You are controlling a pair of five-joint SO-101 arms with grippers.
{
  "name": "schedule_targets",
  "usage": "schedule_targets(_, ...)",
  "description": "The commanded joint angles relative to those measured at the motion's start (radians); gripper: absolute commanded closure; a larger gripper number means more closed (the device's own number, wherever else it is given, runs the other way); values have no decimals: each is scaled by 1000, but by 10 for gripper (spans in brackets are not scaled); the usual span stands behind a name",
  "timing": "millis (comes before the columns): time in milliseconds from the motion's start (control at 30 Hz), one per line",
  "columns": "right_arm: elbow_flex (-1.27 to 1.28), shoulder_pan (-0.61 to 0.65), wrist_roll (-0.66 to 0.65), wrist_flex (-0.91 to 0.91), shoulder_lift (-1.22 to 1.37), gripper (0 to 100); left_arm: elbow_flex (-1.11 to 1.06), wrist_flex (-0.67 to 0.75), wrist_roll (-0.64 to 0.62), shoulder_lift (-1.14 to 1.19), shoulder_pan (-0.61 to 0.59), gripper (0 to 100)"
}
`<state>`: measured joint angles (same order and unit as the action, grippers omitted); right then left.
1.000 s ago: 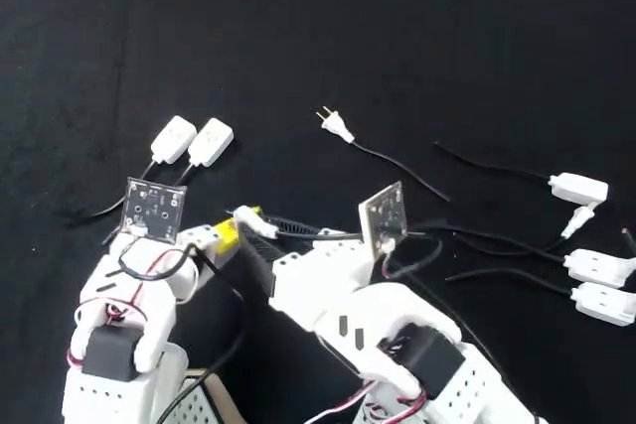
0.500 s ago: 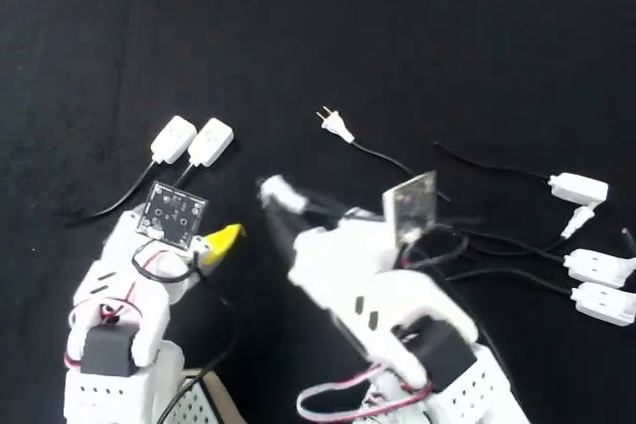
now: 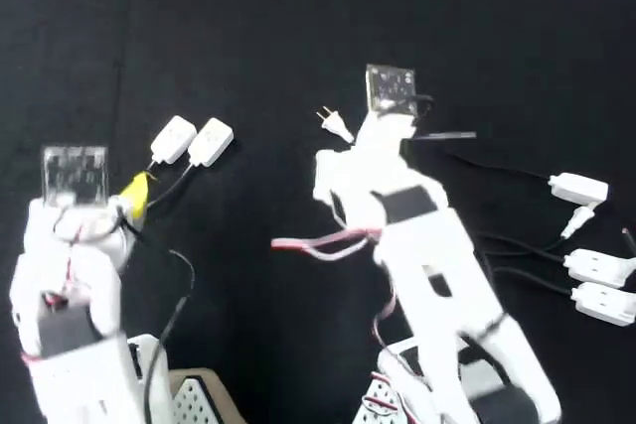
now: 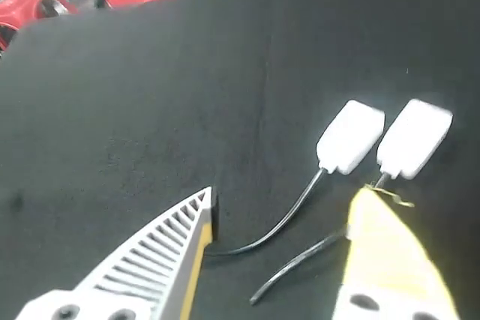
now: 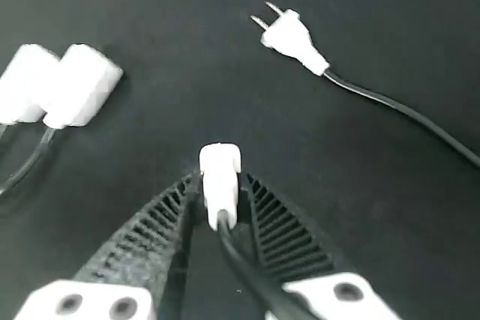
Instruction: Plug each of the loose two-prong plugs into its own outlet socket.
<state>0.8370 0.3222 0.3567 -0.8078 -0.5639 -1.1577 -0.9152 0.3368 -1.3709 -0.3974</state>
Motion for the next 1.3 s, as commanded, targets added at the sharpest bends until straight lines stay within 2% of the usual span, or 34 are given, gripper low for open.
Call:
schedule_targets(0,-91,-43,-9,-15,45,986,245,32,221,443,45,734)
schedule_targets(100,-91,-43,-9,-18,33,986,384,32,404,678,62,734)
schedule_targets(200,-91,-44,-9,-18,38,986,530,26,512,888,76,723)
schedule_targets(433,-90,-44,-9,-15,39,986,842,-28,525,1295,133,679)
schedule_targets(600,-82,-44,-9,-14,39,986,981,-48,497,1425,170,679)
schedule_targets(800,-82,-44,-9,-12,39,986,1058,-28,491,1527,225,679)
schedule_targets(1100,-82,-44,-9,-12,39,986,1086,60,494,1645,229,679)
schedule_targets(1267,-82,-44,-9,-12,39,986,1086,60,494,1668,231,679)
